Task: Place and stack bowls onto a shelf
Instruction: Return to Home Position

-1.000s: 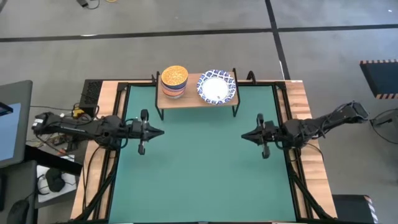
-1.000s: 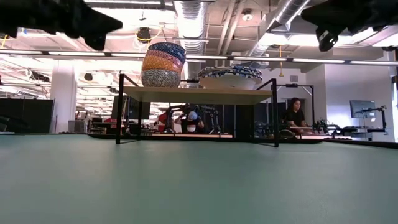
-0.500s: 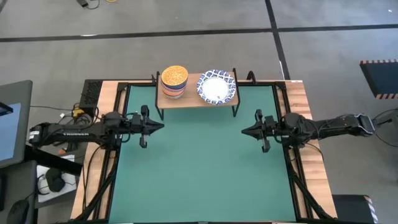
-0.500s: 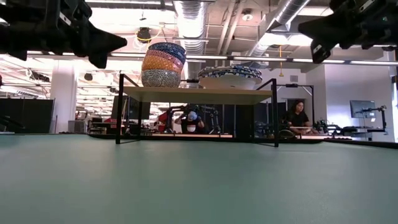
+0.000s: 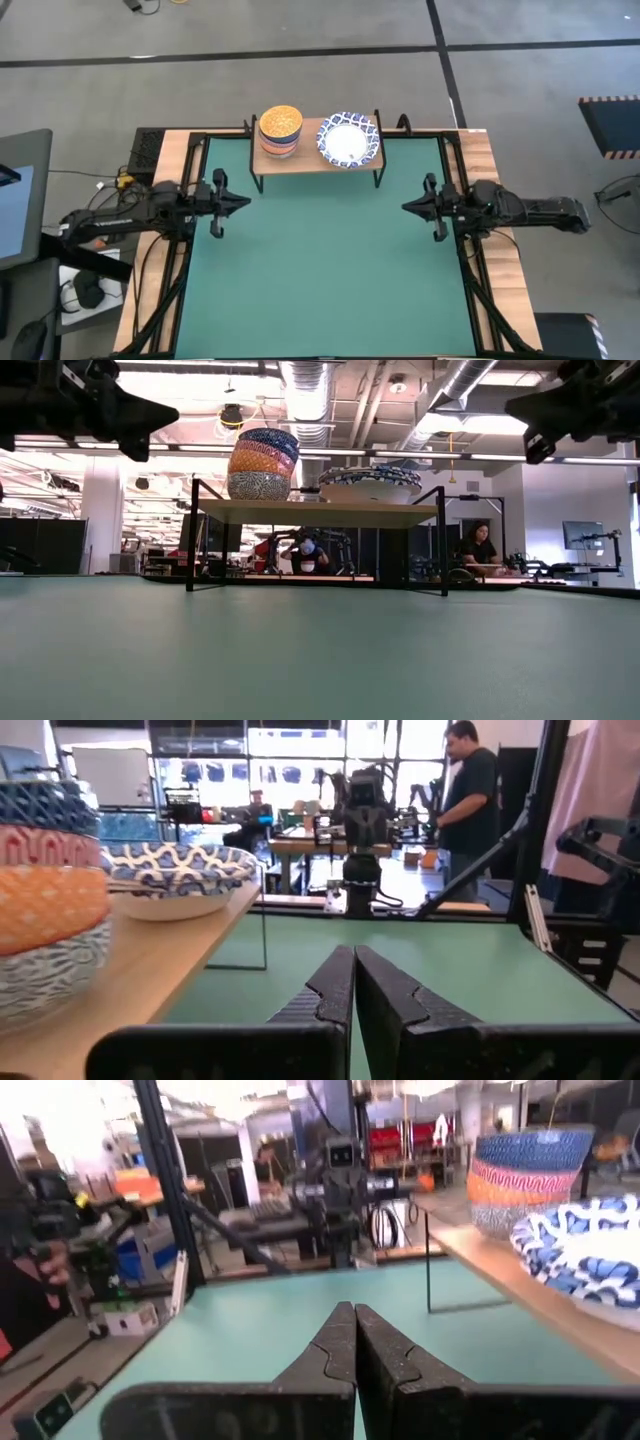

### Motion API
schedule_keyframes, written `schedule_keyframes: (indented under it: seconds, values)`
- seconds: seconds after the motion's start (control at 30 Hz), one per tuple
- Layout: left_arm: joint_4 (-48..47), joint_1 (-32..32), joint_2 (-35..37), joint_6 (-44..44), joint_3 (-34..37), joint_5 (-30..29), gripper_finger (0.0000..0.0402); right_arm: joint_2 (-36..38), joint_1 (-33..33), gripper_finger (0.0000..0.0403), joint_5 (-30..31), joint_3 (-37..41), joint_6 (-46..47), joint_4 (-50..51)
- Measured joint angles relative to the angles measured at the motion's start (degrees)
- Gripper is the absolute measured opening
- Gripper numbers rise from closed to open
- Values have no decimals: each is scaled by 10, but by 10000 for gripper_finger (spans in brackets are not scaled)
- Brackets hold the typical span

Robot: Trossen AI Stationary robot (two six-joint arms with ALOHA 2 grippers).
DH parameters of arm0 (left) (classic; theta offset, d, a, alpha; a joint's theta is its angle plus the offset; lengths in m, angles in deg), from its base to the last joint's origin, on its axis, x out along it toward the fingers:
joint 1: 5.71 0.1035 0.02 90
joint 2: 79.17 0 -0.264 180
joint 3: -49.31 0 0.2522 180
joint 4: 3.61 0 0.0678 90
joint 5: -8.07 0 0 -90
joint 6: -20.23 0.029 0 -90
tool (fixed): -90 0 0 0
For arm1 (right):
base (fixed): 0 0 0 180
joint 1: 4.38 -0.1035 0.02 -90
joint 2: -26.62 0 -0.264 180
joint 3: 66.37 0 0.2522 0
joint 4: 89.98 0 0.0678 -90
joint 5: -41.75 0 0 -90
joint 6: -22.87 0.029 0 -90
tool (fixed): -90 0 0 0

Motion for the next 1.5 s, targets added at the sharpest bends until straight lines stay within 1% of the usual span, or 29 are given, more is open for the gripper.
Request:
schedule_keyframes:
  seconds: [0.17,0.33,0.4,0.5,0.57,0.67,0.73,0.83,0.97,1.03,1.13,1.27,1.37,1.5]
  values:
    - [-46,0,49,19,0,-5,0,54,0,18,0,54,13,-42]
    - [-82,0,74,15,0,-5,0,98,0,18,0,96,37,-39]
    - [-83,0,75,12,0,-5,0,109,0,18,0,97,37,-35]
    - [-84,0,75,12,1,-5,0,107,0,19,0,98,36,-26]
    - [-70,0,76,12,18,-8,0,108,0,21,0,98,37,-27]
    - [-13,0,80,-11,59,-19,0,108,0,26,0,98,37,-20]
    - [1,-1,83,-20,64,-24,0,108,0,26,0,98,36,-19]
    - [0,-4,82,-13,64,-28,0,108,0,24,-1,98,36,-21]
    - [2,-11,80,-14,65,-30,0,108,0,22,-23,98,43,-21]
    - [-17,-16,75,-15,65,-30,0,108,0,28,-23,98,42,-18]
    - [-24,-20,75,-15,65,-33,0,108,0,39,-8,99,36,-20]
    - [-21,-20,75,-16,66,-33,0,108,0,42,32,99,36,-12]
    - [-25,-20,75,-29,66,-33,0,108,0,41,33,99,36,6]
    - [-53,-20,75,-30,66,-33,0,107,0,42,33,99,36,27]
